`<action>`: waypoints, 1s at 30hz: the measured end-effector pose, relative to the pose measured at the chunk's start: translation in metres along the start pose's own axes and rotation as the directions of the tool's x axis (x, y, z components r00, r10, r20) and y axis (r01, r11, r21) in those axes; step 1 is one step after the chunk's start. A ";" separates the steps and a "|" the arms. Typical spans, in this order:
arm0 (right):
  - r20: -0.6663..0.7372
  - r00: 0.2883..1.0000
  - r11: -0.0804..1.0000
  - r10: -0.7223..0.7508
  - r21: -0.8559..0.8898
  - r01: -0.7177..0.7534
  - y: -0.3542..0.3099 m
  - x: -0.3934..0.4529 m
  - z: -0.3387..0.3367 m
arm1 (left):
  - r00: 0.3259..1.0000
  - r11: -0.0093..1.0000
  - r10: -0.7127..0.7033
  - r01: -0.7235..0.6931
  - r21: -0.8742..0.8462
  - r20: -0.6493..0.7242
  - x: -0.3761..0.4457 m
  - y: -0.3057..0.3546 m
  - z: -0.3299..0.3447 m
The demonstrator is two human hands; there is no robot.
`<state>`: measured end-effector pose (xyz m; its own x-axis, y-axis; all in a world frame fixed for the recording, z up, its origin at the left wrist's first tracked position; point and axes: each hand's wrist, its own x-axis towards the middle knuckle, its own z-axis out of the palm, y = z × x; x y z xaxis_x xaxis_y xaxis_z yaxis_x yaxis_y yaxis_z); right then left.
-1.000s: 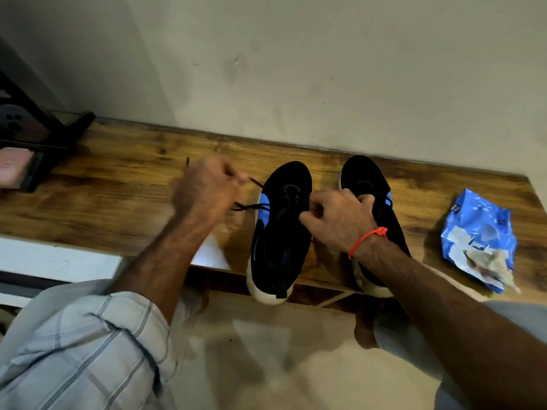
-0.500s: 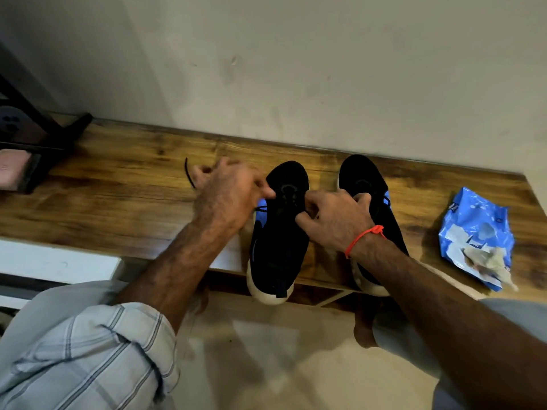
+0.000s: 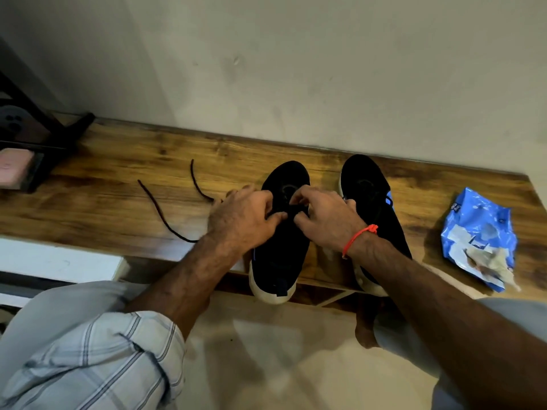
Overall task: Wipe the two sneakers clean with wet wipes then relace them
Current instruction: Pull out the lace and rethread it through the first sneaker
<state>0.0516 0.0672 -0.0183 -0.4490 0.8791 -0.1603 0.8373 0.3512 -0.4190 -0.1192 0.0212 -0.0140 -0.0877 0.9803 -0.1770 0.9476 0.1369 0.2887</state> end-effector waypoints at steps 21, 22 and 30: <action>-0.141 0.985 0.993 -0.098 0.049 0.106 -0.005 0.007 0.003 | 0.992 0.994 -0.107 0.109 -0.029 0.065 0.002 -0.002 -0.009; -0.143 0.989 0.969 0.029 0.248 0.008 -0.001 0.010 -0.001 | 0.990 0.992 -0.121 0.123 -0.017 0.078 0.002 -0.003 -0.011; -0.122 0.992 0.983 0.020 0.181 0.002 0.009 0.009 -0.009 | 0.990 0.994 -0.108 0.109 -0.004 0.090 0.004 -0.001 -0.012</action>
<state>0.0581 0.0812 -0.0155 -0.3905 0.9187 -0.0584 0.7660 0.2891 -0.5742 -0.1243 0.0266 -0.0032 -0.1618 0.9428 -0.2916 0.9312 0.2437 0.2710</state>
